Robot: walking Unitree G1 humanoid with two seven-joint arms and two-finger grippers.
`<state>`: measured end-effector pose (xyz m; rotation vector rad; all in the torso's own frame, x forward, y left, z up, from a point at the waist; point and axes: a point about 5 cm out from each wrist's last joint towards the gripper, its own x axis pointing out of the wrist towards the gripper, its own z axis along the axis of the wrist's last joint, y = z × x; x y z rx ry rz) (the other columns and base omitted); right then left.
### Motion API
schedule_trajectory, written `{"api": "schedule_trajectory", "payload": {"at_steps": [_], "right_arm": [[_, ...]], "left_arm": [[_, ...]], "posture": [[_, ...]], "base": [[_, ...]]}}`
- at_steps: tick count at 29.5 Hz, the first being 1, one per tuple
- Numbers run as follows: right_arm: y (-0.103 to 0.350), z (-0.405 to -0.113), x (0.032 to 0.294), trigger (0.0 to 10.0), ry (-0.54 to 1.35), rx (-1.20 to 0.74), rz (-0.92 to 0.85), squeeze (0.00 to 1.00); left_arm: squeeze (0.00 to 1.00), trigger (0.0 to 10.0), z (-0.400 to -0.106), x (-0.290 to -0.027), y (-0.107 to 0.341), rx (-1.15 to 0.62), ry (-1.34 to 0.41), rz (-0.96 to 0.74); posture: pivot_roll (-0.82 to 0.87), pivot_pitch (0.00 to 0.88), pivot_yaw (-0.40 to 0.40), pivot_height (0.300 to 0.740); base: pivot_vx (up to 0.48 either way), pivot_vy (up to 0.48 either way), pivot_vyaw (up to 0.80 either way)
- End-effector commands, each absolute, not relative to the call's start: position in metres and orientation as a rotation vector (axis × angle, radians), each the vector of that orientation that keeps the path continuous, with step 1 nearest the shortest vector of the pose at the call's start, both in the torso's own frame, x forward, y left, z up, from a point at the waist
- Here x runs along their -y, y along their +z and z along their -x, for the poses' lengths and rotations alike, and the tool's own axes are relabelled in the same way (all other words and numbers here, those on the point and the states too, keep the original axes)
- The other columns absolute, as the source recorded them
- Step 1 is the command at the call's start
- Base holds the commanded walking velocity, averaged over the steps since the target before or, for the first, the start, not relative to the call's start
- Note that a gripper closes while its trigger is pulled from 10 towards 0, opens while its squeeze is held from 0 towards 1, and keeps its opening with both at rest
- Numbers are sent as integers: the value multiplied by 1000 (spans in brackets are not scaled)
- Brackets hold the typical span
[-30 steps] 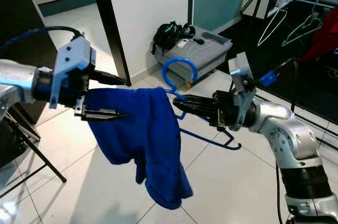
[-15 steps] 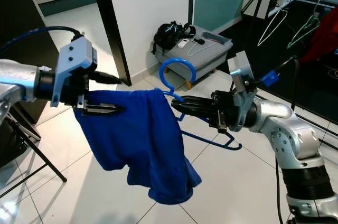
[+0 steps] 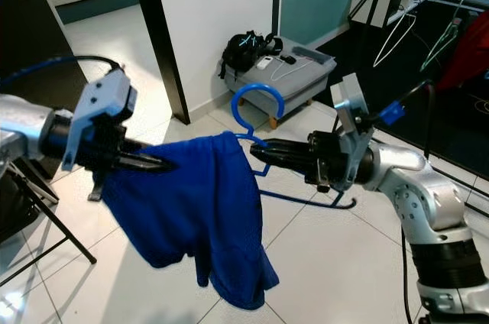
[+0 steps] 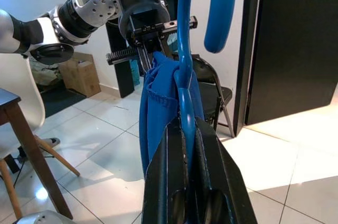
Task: Hang hanger
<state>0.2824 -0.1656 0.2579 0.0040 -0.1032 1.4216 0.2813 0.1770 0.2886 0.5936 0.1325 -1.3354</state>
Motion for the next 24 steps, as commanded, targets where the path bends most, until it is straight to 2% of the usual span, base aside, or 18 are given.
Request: {"api": "schedule_trajectory", "payload": {"at_steps": [1,8,9,16,19,24], "right_arm": [[264,-279,161,10000,1458,149,-6,0],[264,-279,160,10000,1467,134,-54,0],[265,-281,160,10000,1459,133,-64,1000],[261,-283,164,10000,1430,127,-55,1000],[257,-290,184,10000,1336,112,-46,1000],[256,-294,200,10000,1254,107,-31,1000]], "left_arm": [[0,0,-279,-178,286,-159,-1349,-584],[0,0,-277,-176,287,-153,-1365,-573],[0,0,-277,-176,288,-147,-1364,-572],[0,0,-279,-179,291,-129,-1331,-587],[0,0,-285,-190,293,-136,-1256,-623],[0,0,-291,-199,295,-146,-1186,-658]], "posture": [[21,79,10,740],[22,79,9,740],[24,80,8,740],[24,78,8,740],[27,74,6,740],[29,73,5,740]], "base": [[0,0,0],[0,0,0],[0,0,0],[0,0,0],[0,0,0],[0,0,0]]}}
